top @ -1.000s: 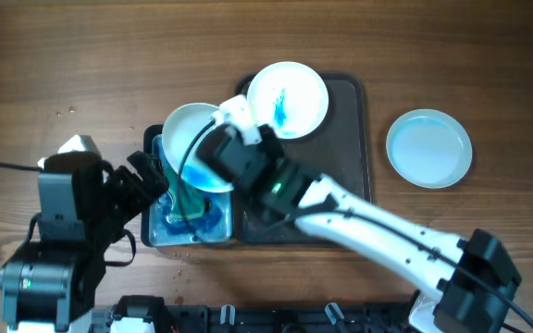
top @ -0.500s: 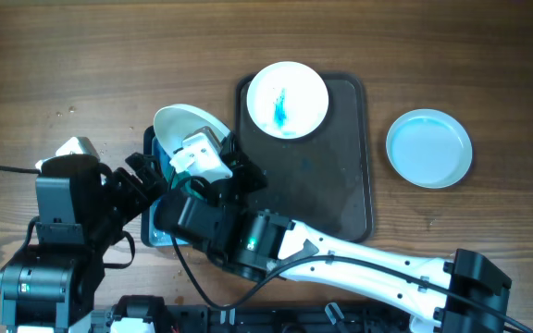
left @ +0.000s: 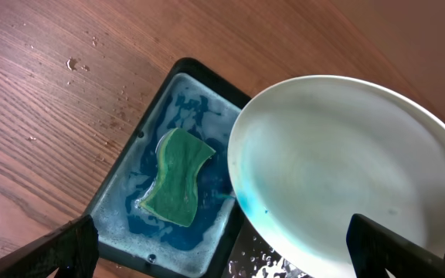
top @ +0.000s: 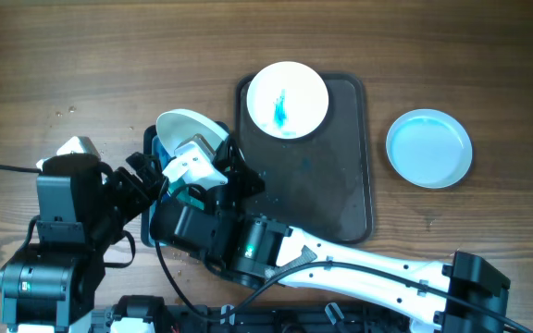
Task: Clean dirty plates on tray and stack at the side
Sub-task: 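Lift the plate with the right gripper and tilt it over the basin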
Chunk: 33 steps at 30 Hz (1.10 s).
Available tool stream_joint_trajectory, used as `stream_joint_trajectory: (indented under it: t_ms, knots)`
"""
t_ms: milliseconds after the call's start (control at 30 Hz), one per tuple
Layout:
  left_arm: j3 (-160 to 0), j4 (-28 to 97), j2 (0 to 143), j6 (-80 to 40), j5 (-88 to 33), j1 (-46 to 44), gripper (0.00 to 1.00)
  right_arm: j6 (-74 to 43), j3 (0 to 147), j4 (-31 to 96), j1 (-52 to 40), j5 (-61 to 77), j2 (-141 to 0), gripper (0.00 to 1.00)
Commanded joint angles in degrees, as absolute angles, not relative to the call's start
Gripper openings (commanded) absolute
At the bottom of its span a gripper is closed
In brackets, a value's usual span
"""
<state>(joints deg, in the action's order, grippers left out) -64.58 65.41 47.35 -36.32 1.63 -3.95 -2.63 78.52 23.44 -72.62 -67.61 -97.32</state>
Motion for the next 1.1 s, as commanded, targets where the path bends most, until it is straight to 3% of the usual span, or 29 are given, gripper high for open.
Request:
stream_joint_trajectory:
  t_ms: [0, 1067]
  knots:
    - [-65.1, 65.3, 47.3, -36.3, 0.9, -3.6, 1.00, -1.5, 79.5, 23.1, -72.8, -67.7, -97.0, 0.04]
    - [-65.1, 65.3, 47.3, -36.3, 0.9, -3.6, 1.00, 2.0, 79.5, 19.7, -72.8, -68.5, -97.0, 0.04]
